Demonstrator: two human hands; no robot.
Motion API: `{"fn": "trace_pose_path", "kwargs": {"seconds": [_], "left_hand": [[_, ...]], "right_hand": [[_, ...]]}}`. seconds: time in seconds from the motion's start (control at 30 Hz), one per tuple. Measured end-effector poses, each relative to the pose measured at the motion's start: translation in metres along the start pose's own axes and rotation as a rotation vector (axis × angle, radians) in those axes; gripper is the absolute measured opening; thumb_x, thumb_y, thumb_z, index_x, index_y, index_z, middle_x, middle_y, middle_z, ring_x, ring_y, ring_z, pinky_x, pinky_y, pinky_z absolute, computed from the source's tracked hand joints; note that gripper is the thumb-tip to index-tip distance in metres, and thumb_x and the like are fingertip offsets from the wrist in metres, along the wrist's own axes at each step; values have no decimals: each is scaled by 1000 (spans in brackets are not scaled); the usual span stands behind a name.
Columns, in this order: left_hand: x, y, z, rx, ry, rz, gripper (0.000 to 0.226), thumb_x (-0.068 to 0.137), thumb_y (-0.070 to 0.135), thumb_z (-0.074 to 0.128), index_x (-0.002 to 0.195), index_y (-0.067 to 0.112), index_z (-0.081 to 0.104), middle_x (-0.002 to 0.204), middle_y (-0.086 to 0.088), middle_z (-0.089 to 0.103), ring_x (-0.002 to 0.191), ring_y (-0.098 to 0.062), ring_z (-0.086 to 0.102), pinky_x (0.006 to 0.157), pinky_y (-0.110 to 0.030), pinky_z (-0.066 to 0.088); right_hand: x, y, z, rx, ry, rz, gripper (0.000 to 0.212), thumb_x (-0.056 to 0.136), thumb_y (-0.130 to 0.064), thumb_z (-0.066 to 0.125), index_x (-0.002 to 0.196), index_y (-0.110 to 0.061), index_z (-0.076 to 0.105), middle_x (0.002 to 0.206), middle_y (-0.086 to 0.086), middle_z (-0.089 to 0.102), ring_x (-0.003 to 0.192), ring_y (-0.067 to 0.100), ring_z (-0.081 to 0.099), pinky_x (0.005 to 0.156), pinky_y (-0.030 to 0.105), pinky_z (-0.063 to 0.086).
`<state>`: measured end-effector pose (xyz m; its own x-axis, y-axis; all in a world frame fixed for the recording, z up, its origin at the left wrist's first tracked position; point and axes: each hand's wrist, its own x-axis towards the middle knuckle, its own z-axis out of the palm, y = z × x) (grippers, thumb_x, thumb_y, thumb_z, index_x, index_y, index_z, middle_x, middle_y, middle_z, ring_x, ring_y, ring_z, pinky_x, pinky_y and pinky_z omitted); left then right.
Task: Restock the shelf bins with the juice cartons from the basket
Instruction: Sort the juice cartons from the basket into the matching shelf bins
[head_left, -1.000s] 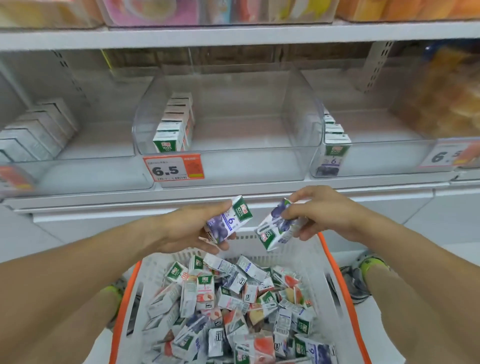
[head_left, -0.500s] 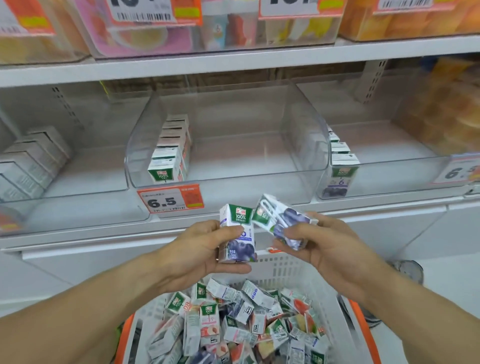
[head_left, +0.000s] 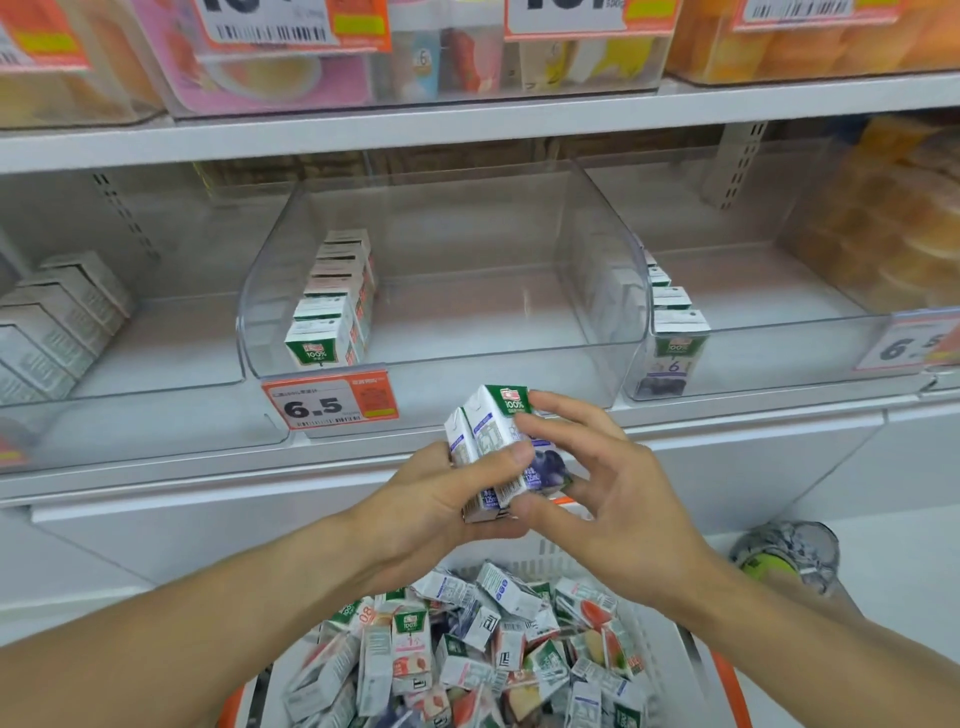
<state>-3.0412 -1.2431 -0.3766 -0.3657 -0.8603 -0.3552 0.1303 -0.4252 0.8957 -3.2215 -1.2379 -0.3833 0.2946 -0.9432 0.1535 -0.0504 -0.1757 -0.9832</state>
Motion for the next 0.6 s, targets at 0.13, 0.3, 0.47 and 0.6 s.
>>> {"fn": "trace_pose_path", "kwargs": {"seconds": [0.13,0.3,0.47,0.6], "left_hand": [[2,-1,-4,54,54,18,65,68,29,81,127,10,59,116,-15,71,98,-27,69,82,-38,57],[0,2,-9,247,6,60,70,63,21,78,128,14,55,115,-15,70,102,-33,67,83,-39,55],[1,11,-9,482,19,110,66,64,31,82,124,20,58,113,-9,72,106,-34,67,96,-55,51],[1,13,-1,571,33,136,74,68,27,88,130,21,49,106,-2,74,96,-21,73,90,-41,57]], "right_hand": [[3,-2,-10,141,-35,47,47,82,7,71,122,-18,67,140,-2,52,123,14,59,86,29,57],[15,-12,-26,142,5,253,57,76,-18,79,128,-26,57,124,3,62,98,25,72,69,36,61],[15,-12,-38,286,-57,347,51,70,-11,77,118,-4,62,121,20,65,93,38,73,78,46,62],[14,-8,-34,390,15,370,52,69,-10,77,116,4,59,121,29,60,92,36,72,76,45,62]]}}
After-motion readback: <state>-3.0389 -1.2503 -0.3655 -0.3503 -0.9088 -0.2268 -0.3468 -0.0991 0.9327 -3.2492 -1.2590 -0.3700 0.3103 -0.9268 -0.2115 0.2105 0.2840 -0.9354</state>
